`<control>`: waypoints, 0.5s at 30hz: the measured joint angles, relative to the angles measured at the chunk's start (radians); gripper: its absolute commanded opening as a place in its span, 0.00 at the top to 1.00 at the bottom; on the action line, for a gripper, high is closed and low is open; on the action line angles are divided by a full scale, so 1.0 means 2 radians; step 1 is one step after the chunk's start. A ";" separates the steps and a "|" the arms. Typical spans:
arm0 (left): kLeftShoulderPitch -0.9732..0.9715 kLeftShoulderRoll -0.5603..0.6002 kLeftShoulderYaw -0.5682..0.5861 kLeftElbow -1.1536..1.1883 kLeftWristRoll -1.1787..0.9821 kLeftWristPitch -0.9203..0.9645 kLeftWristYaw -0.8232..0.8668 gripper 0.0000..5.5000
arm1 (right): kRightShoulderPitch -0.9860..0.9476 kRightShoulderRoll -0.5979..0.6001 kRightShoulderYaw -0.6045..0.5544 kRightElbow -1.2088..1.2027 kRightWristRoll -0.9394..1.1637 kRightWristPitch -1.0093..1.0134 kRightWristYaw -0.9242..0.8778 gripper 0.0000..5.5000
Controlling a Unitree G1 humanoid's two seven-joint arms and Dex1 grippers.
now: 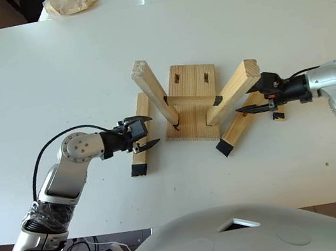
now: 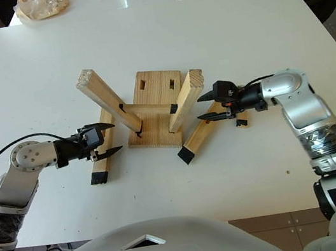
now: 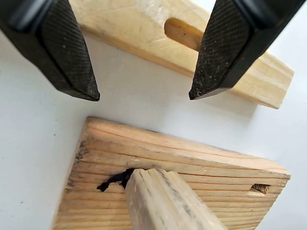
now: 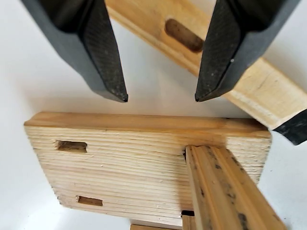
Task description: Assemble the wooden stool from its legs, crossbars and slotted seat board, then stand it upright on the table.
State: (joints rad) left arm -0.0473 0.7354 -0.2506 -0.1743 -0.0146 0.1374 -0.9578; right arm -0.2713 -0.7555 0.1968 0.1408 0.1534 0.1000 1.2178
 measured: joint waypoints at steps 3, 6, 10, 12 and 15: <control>0.002 -0.002 -0.002 0.006 0.000 -0.001 0.003 0.37 | 0.006 0.004 0.002 0.012 -0.004 -0.007 -0.002 0.53; 0.004 -0.003 -0.002 0.014 0.001 -0.009 0.009 0.37 | 0.014 0.003 0.008 0.022 -0.016 -0.013 -0.001 0.53; 0.004 -0.005 -0.002 0.026 0.006 -0.021 0.017 0.37 | 0.013 -0.006 0.012 0.038 -0.020 -0.044 0.005 0.53; 0.000 -0.010 0.000 0.035 0.007 -0.021 0.028 0.37 | 0.010 -0.015 0.016 0.050 -0.023 -0.065 0.007 0.53; -0.005 -0.017 0.006 0.049 0.006 -0.019 0.038 0.37 | 0.001 -0.027 0.017 0.082 -0.028 -0.091 0.002 0.53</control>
State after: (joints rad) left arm -0.0566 0.7006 -0.2389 -0.0763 -0.0017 0.0990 -0.8818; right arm -0.2692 -0.8101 0.2300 0.3047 0.0977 -0.0811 1.2214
